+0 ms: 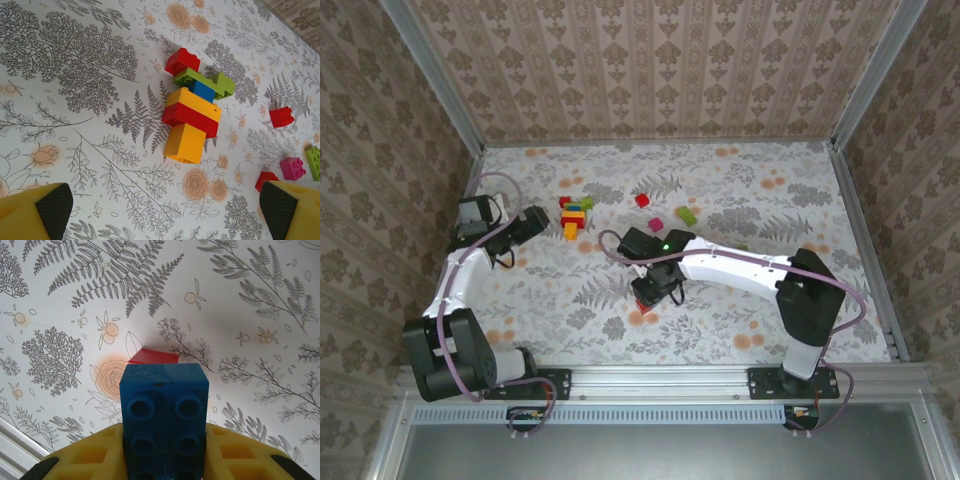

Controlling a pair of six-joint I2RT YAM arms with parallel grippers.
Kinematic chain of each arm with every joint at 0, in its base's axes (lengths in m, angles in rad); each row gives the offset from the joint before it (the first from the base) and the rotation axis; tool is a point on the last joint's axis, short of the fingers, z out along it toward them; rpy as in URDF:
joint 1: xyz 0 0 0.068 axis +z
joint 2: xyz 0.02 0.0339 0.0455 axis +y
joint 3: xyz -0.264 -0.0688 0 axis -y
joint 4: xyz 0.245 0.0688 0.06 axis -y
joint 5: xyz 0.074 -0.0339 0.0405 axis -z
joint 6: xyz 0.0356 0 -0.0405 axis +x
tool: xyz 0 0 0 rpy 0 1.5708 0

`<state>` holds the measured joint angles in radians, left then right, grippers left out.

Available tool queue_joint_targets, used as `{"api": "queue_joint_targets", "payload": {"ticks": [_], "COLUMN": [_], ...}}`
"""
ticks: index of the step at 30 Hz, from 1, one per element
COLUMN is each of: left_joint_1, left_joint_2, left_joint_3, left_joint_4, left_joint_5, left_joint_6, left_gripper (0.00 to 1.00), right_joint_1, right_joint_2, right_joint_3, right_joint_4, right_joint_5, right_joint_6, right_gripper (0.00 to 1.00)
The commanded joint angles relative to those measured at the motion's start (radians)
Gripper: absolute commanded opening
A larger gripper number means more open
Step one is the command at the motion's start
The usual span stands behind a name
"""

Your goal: Assemble a carrot with lego

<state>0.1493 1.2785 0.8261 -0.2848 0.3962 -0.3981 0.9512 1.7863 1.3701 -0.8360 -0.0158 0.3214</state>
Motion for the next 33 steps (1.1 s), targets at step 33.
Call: {"api": "queue_joint_targets", "payload": {"ticks": [33], "left_joint_1": [-0.016], "left_joint_2": [0.010], "left_joint_3": [0.041], "left_joint_4": [-0.017], "left_joint_5": [-0.002], "left_joint_6": [0.026], "left_gripper": [1.00], "right_joint_1": [0.048], "right_joint_2": [0.159], "right_joint_3": [0.082], "right_joint_4": [-0.076], "right_joint_5": [0.032], "right_joint_6": [0.075], "right_gripper": [0.33]}}
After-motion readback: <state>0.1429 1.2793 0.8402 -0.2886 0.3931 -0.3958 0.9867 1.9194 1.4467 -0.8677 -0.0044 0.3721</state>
